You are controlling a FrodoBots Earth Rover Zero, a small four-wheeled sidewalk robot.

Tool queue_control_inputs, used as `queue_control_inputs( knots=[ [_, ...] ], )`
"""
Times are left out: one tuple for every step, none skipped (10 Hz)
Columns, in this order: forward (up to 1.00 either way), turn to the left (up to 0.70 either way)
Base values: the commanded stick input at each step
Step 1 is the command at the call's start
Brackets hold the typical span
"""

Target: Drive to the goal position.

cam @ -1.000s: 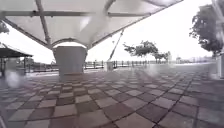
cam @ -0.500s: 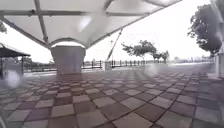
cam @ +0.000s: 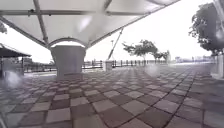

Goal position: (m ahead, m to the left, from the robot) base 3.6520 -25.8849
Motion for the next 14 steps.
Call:
queue_control_inputs(
  knots=[
    [1.0, -0.39],
    [1.0, -0.39],
    [1.0, -0.39],
    [1.0, -0.39],
    [1.0, -0.39],
    [1.0, -0.39],
    [1.0, -0.39],
    [1.0, -0.39],
    [1.0, -0.39],
    [1.0, -0.39],
    [1.0, -0.39],
    [1.0, -0.39],
    [1.0, -0.39],
    [1.0, -0.38]
  ],
)
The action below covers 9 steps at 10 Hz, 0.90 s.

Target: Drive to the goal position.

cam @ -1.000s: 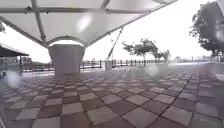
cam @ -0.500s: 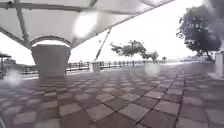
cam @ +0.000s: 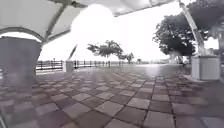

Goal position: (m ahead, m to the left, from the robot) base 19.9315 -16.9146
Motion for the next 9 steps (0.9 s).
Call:
queue_control_inputs(
  knots=[
    [1.0, -0.34],
    [1.0, -0.17],
    [1.0, 0.01],
    [1.0, 0.01],
    [1.0, 0.01],
    [1.0, 0.01],
    [1.0, 0.01],
    [1.0, 0.01],
    [1.0, 0.01]
  ],
)
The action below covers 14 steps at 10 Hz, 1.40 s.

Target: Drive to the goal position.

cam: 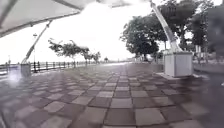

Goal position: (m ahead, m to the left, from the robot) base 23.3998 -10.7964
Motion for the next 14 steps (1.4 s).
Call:
queue_control_inputs(
  knots=[
    [1.0, 0.01],
    [1.0, 0.01],
    [1.0, 0.01],
    [1.0, 0.01],
    [1.0, 0.01],
    [1.0, 0.01],
    [1.0, -0.07],
    [1.0, -0.21],
    [1.0, -0.32],
    [1.0, -0.37],
    [1.0, -0.38],
    [1.0, -0.39],
    [1.0, -0.39],
    [1.0, -0.18]
  ],
)
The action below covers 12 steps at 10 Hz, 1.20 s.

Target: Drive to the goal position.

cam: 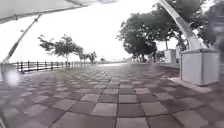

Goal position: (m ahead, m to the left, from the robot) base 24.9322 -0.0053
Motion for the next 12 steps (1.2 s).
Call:
queue_control_inputs(
  knots=[
    [1.0, -0.03],
    [1.0, 0.01],
    [1.0, 0.01],
    [1.0, 0.01],
    [1.0, 0.01],
    [1.0, 0.01],
    [1.0, 0.01],
    [1.0, 0.01],
    [1.0, 0.01],
    [1.0, 0.01],
    [1.0, 0.01],
    [1.0, 0.01]
  ],
)
